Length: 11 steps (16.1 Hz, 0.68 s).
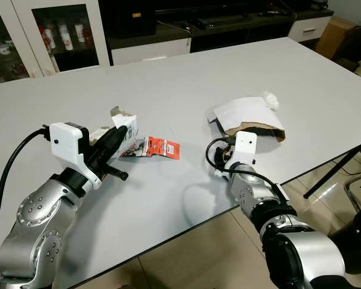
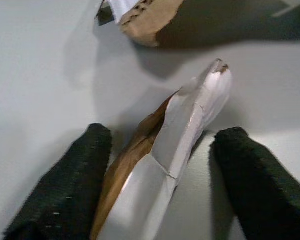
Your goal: Picking trash to rubbish bin
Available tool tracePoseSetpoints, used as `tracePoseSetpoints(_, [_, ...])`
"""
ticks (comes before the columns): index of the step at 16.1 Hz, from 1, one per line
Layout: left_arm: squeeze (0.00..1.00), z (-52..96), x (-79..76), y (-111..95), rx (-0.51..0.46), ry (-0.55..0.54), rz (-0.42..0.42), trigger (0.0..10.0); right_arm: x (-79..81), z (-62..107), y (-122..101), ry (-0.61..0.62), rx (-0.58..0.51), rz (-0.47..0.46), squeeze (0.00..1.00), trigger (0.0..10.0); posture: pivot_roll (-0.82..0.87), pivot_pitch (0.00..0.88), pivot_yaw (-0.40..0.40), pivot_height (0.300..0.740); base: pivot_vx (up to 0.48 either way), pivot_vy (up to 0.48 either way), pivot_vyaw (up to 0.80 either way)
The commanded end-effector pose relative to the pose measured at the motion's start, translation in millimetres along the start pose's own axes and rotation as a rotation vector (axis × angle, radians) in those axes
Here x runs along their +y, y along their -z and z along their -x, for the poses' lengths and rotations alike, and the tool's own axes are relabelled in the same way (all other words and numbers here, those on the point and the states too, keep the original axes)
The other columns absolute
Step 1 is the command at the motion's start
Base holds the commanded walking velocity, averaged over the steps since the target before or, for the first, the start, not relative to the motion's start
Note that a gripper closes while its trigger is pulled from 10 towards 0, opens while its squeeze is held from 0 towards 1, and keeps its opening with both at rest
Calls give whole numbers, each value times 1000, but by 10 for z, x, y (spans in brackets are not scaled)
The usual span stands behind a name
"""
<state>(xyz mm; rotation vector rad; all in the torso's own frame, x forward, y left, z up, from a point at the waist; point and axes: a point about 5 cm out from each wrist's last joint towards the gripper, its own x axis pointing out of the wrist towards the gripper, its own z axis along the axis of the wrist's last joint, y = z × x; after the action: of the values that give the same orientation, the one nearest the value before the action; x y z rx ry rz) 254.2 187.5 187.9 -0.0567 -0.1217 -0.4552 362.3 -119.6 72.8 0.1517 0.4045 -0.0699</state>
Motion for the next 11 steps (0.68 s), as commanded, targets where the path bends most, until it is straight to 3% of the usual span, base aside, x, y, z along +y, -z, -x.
tracePoseSetpoints(1, [0,-5,-43,-29,-9,31,-13,0,-47,1,54,22,30,-10,0,0,58,47,-46,740,0,0,0])
tracePoseSetpoints(11, [0,-35,-78,6,0,46,-15,0,-48,-2,31,35,16,-23,0,0,51,30,-50,740,0,0,0])
